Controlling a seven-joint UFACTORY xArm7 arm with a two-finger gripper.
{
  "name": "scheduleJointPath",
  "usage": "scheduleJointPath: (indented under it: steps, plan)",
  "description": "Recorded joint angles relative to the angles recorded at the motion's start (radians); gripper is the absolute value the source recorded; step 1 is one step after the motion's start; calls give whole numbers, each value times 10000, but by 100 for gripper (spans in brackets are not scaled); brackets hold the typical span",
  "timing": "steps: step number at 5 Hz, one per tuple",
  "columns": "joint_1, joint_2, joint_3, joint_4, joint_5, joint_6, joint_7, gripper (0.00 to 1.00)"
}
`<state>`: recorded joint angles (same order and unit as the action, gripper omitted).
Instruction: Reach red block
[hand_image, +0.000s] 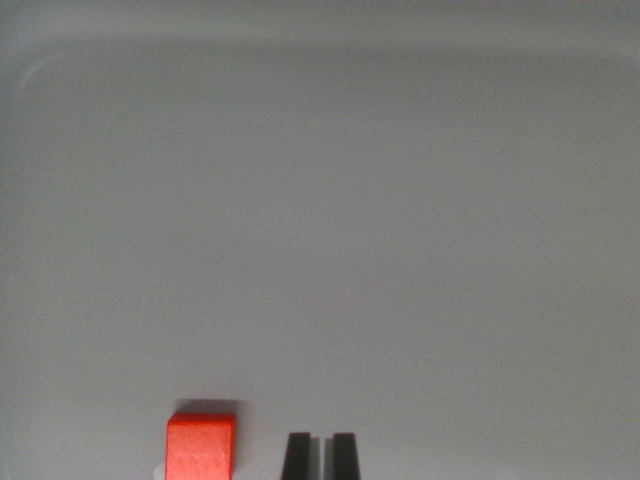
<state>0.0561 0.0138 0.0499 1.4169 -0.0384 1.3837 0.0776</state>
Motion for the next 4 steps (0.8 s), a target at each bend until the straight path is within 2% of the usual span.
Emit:
scheduleJointPath:
  steps: [1, 2, 3, 4]
  plan:
    - [55, 95, 47, -348, -3, -373, 70, 0]
    - [55, 95, 47, -348, -3, -373, 70, 0]
    - [116, 201, 101, -742, -7, -794, 149, 0]
    - [116, 201, 101, -742, -7, -794, 149, 0]
